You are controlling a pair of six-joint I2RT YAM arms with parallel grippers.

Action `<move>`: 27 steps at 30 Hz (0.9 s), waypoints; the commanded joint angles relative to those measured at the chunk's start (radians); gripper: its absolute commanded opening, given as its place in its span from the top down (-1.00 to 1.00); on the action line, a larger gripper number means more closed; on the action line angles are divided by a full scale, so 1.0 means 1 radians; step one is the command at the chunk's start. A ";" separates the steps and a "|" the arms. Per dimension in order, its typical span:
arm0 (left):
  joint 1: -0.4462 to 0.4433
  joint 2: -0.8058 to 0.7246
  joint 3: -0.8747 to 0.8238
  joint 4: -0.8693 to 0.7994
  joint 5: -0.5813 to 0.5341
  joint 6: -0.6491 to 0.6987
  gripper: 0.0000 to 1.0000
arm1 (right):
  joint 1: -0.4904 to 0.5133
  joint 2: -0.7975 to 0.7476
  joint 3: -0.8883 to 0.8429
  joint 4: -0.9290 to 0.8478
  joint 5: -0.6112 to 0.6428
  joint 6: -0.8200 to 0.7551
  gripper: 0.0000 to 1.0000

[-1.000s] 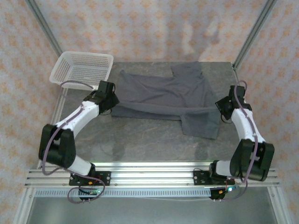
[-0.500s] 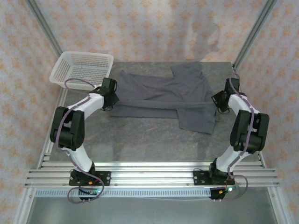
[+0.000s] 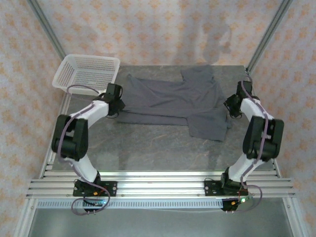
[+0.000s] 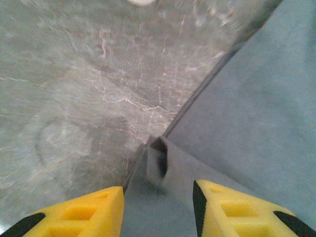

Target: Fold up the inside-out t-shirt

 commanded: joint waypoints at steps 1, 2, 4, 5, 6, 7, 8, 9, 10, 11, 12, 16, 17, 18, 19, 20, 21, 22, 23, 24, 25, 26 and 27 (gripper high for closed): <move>-0.006 -0.177 -0.052 0.016 0.029 0.048 0.17 | 0.004 -0.205 -0.132 -0.020 0.065 0.026 0.29; -0.015 -0.214 -0.071 0.021 0.065 0.068 0.18 | 0.005 -0.247 -0.183 -0.015 0.062 0.026 0.29; -0.051 -0.291 -0.114 0.021 0.154 0.126 0.25 | 0.004 -0.335 -0.284 -0.023 0.068 0.009 0.28; -0.072 -0.324 -0.132 0.020 0.191 0.156 0.29 | 0.004 -0.367 -0.319 -0.036 0.076 -0.002 0.25; -0.102 -0.359 -0.153 0.017 0.225 0.182 0.34 | 0.003 -0.397 -0.354 -0.052 0.082 -0.013 0.21; -0.135 -0.396 -0.178 0.020 0.252 0.227 0.40 | 0.004 -0.420 -0.389 -0.058 0.068 -0.023 0.17; -0.168 -0.428 -0.200 0.025 0.273 0.257 0.46 | 0.003 -0.429 -0.418 -0.054 0.040 -0.037 0.16; -0.208 -0.466 -0.226 0.034 0.295 0.287 0.50 | 0.005 -0.433 -0.444 -0.053 0.004 -0.054 0.16; -0.245 -0.497 -0.248 0.048 0.319 0.312 0.52 | 0.004 -0.430 -0.462 -0.060 -0.021 -0.065 0.15; -0.272 -0.524 -0.268 0.062 0.346 0.332 0.53 | 0.004 -0.423 -0.475 -0.060 -0.041 -0.074 0.15; -0.299 -0.552 -0.287 0.078 0.378 0.348 0.53 | 0.005 -0.415 -0.489 -0.056 -0.055 -0.081 0.15; -0.380 -0.616 -0.325 0.082 0.421 0.412 0.52 | 0.009 -0.378 -0.530 -0.007 -0.088 -0.087 0.15; -0.392 -0.624 -0.328 0.080 0.423 0.423 0.50 | 0.011 -0.364 -0.532 0.002 -0.096 -0.089 0.16; -0.401 -0.630 -0.331 0.076 0.424 0.430 0.47 | 0.016 -0.346 -0.529 0.014 -0.102 -0.094 0.15; -0.407 -0.634 -0.333 0.078 0.424 0.433 0.44 | 0.017 -0.328 -0.524 0.021 -0.103 -0.093 0.15; -0.412 -0.637 -0.336 0.081 0.425 0.434 0.42 | 0.019 -0.313 -0.519 0.029 -0.111 -0.093 0.16; -0.414 -0.638 -0.337 0.085 0.424 0.433 0.39 | 0.022 -0.297 -0.514 0.038 -0.119 -0.093 0.18; -0.417 -0.639 -0.339 0.085 0.420 0.431 0.38 | 0.026 -0.287 -0.505 0.040 -0.120 -0.090 0.24; -0.417 -0.638 -0.338 0.086 0.414 0.429 0.36 | 0.029 -0.278 -0.498 0.040 -0.122 -0.088 0.32; -0.418 -0.638 -0.337 0.084 0.405 0.426 0.34 | 0.033 -0.274 -0.488 0.036 -0.123 -0.088 0.48; -0.419 -0.638 -0.337 0.083 0.399 0.425 0.31 | 0.037 -0.276 -0.477 0.027 -0.125 -0.083 0.69; -0.419 -0.639 -0.338 0.082 0.394 0.424 0.29 | 0.041 -0.283 -0.467 0.018 -0.127 -0.079 0.83; -0.418 -0.640 -0.339 0.081 0.390 0.421 0.25 | 0.048 -0.299 -0.454 0.002 -0.133 -0.069 0.96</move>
